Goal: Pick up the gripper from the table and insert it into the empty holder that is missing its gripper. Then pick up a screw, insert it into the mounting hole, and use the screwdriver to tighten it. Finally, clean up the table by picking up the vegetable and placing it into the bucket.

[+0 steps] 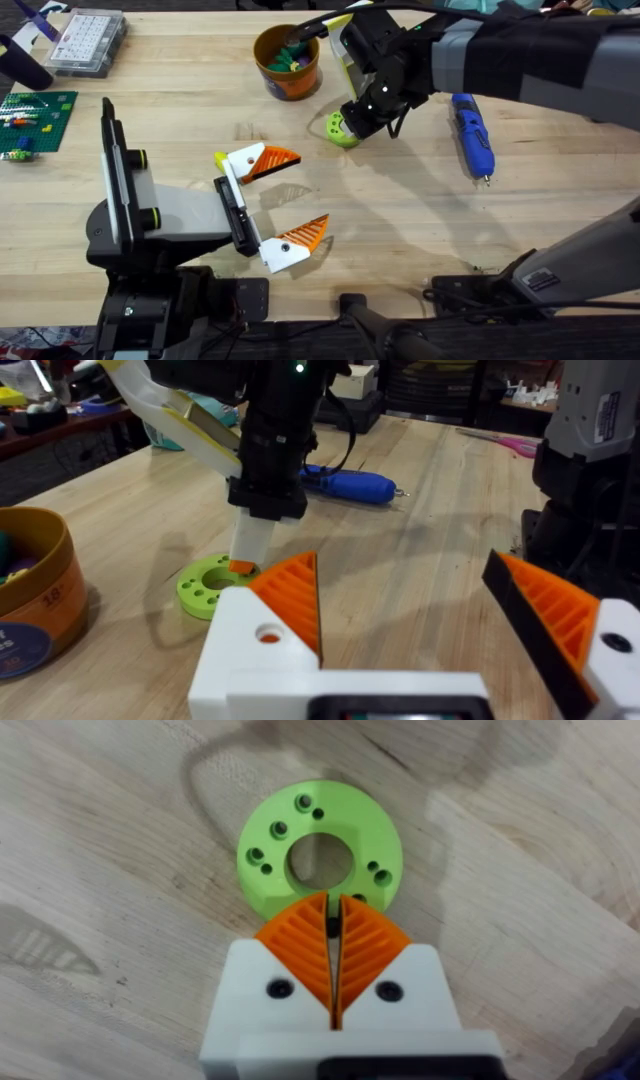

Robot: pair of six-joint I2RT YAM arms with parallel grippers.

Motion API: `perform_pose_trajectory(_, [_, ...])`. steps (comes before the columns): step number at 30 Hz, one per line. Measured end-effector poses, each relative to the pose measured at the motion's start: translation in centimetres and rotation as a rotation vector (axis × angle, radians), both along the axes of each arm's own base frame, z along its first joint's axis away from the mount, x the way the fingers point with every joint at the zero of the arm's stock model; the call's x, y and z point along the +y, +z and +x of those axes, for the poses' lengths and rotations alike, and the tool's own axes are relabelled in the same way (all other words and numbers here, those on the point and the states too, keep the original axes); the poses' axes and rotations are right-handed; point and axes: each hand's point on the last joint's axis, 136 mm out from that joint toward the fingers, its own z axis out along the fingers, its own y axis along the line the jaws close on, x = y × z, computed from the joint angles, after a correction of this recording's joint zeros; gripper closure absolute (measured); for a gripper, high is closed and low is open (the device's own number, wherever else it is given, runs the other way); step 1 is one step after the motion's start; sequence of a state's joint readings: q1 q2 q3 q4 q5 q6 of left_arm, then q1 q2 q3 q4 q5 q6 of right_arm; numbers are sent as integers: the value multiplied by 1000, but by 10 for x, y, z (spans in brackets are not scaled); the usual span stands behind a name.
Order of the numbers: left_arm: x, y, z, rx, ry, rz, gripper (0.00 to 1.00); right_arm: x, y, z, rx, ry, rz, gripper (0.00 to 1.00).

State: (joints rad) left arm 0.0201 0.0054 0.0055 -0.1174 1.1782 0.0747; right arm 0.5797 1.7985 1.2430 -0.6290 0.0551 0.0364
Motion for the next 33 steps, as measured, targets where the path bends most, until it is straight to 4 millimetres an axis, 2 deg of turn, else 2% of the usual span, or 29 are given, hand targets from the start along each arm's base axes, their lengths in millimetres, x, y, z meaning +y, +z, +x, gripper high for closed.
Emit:
perform_pose_trajectory(9, [0, 0, 0, 0, 0, 0, 12, 4, 2, 6, -25, 0, 16, 970])
perform_pose_trajectory(30, [0, 0, 0, 0, 0, 0, 12, 4, 2, 6, -26, 0, 17, 970])
perform_pose_trajectory(33, [0, 0, 0, 0, 0, 0, 12, 4, 2, 6, -27, -1, 17, 993])
